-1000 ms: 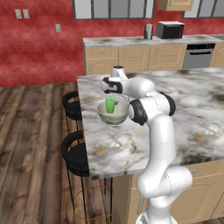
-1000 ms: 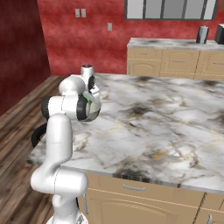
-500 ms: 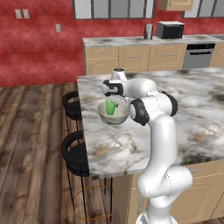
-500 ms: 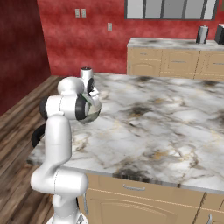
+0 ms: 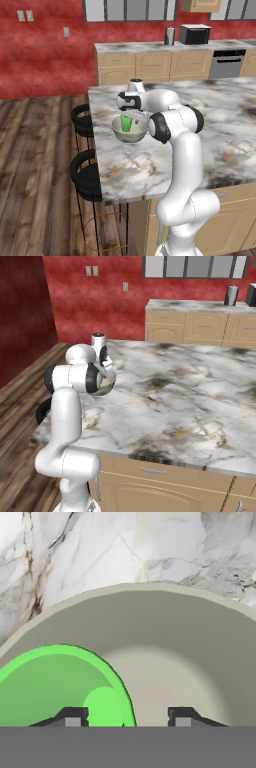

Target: Place the cup inside the bowl on the dining table and move the bowl to any counter.

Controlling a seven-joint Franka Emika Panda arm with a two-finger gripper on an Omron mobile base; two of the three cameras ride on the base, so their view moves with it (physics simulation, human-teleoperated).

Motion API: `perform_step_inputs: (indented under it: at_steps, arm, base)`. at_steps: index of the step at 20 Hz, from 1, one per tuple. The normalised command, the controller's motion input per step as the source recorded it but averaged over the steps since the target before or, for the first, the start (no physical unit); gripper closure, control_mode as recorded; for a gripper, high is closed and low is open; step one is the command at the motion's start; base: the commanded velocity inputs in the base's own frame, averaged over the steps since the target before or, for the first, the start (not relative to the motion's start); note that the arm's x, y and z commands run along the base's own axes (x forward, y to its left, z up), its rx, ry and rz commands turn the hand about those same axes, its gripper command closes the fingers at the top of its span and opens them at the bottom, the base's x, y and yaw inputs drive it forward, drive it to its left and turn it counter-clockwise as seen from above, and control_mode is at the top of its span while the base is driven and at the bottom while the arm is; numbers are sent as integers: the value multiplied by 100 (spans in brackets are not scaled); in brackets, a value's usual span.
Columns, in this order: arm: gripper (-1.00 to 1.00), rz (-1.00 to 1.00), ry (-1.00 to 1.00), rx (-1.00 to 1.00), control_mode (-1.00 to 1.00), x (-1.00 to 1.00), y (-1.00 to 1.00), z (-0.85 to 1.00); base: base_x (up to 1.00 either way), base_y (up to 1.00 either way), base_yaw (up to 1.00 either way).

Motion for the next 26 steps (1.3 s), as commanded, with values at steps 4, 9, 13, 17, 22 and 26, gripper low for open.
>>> perform_step_inputs:
  at_steps: [4,9,13,17,22,26]
  arm:
    - [-100,0,-1,0,-100,-14,-4,9]
    - [-100,0,0,0,-100,-31,-12,18]
    - [-100,0,0,0,-100,-23,-7,13]
    - [-100,-1,0,0,-100,-2,-23,8]
    - [-100,-3,0,0,-100,0,-44,5]
    - [-100,0,1,0,-100,0,-44,18]
  base:
    - [0,0,0]
    - [0,0,0]
    - [0,0,0]
    - [0,0,0]
    - [0,0,0]
    - [0,0,0]
